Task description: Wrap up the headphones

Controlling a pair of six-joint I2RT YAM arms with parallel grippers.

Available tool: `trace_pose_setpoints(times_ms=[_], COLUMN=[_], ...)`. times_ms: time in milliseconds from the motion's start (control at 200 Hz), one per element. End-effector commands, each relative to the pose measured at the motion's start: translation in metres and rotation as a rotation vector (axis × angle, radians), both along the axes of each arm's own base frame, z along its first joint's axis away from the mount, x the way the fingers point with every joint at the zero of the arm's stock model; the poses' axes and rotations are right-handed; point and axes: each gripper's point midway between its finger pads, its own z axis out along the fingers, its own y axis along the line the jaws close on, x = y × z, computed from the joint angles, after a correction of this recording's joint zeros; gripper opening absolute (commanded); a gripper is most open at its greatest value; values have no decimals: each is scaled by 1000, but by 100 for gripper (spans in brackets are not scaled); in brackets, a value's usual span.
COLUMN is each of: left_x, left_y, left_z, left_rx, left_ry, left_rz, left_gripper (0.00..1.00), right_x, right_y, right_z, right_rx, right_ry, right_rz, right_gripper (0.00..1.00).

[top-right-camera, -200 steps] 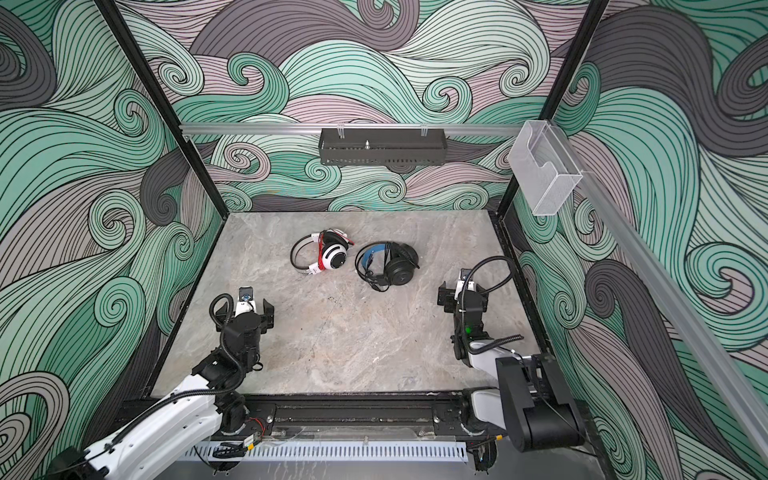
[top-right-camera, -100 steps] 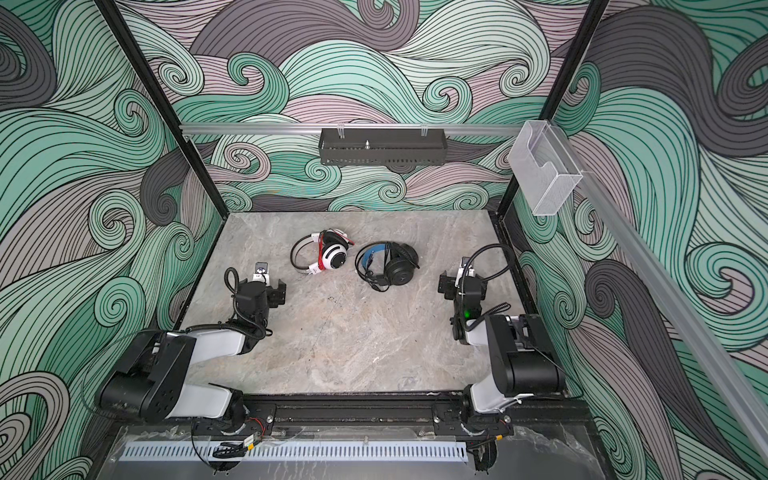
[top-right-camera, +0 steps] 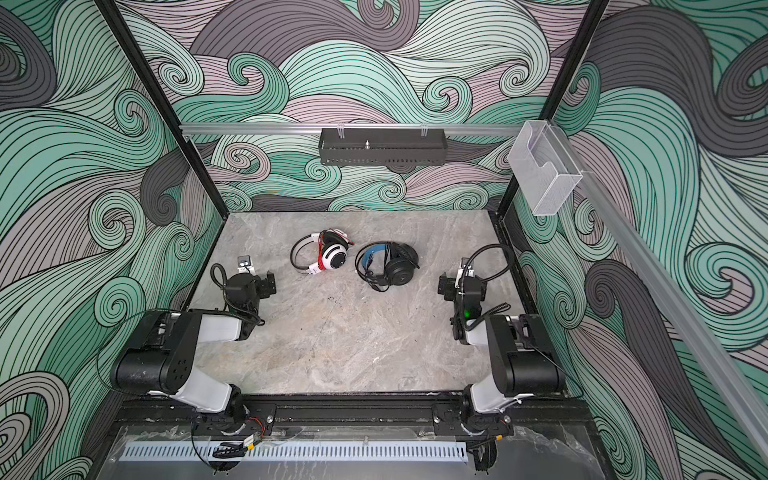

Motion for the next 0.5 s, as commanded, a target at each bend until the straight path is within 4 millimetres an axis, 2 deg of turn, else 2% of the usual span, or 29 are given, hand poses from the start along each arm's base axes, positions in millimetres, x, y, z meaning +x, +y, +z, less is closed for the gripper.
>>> trace_pose_setpoints(times_ms=[0, 495], left_x=[-2, -2], left_y=[6, 6], left_z=[-4, -4], left_rx=[-32, -44], left_ry=[22, 25], left_rz=[33, 36], left_gripper=[98, 98], right_x=[6, 6], right_y=[9, 10], right_z=[7, 8], right_rx=[4, 3], right_ry=[-16, -15], right_rz=[48, 52], right_gripper=[99, 99])
